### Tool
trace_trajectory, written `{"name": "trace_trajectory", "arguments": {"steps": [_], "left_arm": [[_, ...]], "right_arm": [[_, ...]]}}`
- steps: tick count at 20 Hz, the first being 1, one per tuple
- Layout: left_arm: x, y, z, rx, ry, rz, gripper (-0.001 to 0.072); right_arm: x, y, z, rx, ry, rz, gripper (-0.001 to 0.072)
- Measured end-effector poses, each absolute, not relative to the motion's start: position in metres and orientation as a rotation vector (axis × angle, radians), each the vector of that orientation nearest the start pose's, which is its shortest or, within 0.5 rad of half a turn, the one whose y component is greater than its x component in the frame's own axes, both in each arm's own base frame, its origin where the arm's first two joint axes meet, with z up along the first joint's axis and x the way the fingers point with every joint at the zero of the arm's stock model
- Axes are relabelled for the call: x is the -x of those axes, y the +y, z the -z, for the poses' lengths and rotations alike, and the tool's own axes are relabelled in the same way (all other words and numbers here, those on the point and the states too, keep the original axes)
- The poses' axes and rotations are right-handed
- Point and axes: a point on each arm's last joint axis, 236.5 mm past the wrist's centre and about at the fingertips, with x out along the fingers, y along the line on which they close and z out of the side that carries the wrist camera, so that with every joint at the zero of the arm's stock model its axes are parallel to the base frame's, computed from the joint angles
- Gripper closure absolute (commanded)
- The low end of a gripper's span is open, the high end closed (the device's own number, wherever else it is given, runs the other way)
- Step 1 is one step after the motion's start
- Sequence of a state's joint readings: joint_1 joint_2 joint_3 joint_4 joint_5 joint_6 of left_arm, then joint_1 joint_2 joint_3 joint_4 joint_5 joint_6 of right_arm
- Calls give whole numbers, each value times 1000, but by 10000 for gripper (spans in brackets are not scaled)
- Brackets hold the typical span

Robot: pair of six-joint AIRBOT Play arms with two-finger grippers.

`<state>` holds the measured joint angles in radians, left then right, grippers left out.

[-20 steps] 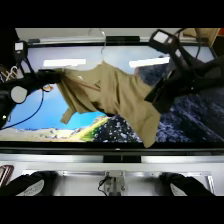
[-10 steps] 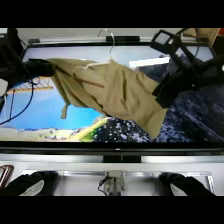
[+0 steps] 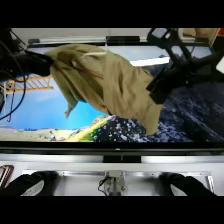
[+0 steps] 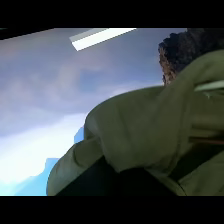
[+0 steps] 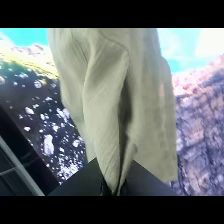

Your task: Fold the shirts.

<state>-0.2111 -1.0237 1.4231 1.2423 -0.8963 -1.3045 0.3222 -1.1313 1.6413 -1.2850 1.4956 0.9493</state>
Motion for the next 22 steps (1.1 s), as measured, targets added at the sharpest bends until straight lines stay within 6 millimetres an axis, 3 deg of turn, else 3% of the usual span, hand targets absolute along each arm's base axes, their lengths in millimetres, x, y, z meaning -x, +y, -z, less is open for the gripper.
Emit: {"name": "trace_trajectory", "arguments": {"steps": [4,7,12,15,18,19,20,22], "left_arm": [[-415,-149,-303,-3,356,464,659],[-416,-150,-304,5,354,469,659],[-394,-171,-287,-64,430,576,659],[-372,-195,-299,-75,401,692,659],[-354,-206,-320,-87,360,760,657],[-351,-206,-327,-95,344,767,639],[-349,-204,-335,-102,324,767,554],[-349,-196,-352,-122,282,745,272]], "right_arm": [[-308,207,-223,578,779,-925,651],[-302,221,-226,585,751,-959,651],[-315,240,-244,547,640,-955,651],[-329,248,-256,506,570,-926,651],[-340,256,-272,460,494,-905,651],[-344,257,-278,444,469,-895,651],[-347,258,-285,428,444,-884,651],[-351,260,-303,386,392,-863,651]]}}
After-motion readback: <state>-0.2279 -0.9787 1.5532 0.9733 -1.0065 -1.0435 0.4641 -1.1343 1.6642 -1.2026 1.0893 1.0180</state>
